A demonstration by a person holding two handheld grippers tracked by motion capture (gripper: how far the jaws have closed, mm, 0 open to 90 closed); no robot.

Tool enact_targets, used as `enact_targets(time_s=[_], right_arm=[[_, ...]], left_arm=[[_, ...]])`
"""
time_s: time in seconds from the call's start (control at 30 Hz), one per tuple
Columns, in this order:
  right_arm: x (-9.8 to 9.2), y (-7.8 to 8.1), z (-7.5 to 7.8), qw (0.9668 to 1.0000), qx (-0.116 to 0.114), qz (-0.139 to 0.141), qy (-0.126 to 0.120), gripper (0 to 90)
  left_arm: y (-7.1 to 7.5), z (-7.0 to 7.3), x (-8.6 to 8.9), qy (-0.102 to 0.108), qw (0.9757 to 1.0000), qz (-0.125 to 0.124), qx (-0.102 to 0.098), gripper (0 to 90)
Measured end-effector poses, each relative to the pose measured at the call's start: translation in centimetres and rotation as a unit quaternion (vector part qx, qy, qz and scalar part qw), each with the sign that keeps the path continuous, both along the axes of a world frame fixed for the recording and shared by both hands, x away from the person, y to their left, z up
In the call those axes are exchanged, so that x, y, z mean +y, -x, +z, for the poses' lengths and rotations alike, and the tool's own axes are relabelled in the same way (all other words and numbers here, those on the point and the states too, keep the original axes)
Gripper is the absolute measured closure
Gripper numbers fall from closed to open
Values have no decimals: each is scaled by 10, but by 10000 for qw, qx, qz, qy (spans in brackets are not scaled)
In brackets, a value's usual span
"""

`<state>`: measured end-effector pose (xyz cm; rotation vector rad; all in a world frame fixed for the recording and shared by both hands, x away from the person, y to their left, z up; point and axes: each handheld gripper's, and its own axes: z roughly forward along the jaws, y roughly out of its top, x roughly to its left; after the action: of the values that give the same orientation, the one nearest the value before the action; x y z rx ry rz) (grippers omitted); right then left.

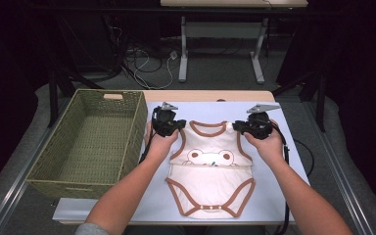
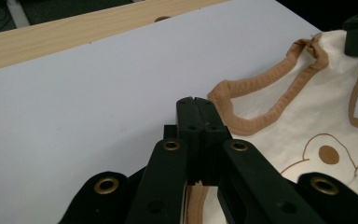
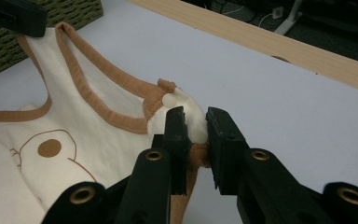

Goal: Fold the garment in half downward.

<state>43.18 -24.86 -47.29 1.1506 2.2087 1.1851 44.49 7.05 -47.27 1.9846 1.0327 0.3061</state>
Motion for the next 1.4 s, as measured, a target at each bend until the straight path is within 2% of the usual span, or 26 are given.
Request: enact_targets(time_s=[0.33, 0.6, 0.73, 0.97, 1.0, 1.4], right_arm=[[1, 17, 13, 9994, -189, 270, -53, 785], [-1, 34, 22, 9987, -271, 373, -208, 785], [-3, 41, 24, 9982, -324, 415, -284, 785], [-5, 55, 26, 9976, -370, 512, -276, 785], [-6, 56, 26, 9975, -380, 526, -294, 785], [-10, 81, 20, 9968, -431, 634, -239, 784]], left_arm=[[19, 8, 8, 114, 9998, -116, -100, 900], [35, 14, 14, 148, 9993, -262, -216, 900], [43, 18, 14, 156, 9989, -353, -265, 900], [57, 21, 16, 242, 9982, -480, -279, 900], [59, 22, 17, 201, 9980, -513, -305, 900], [79, 19, 21, 311, 9969, -651, -299, 900]])
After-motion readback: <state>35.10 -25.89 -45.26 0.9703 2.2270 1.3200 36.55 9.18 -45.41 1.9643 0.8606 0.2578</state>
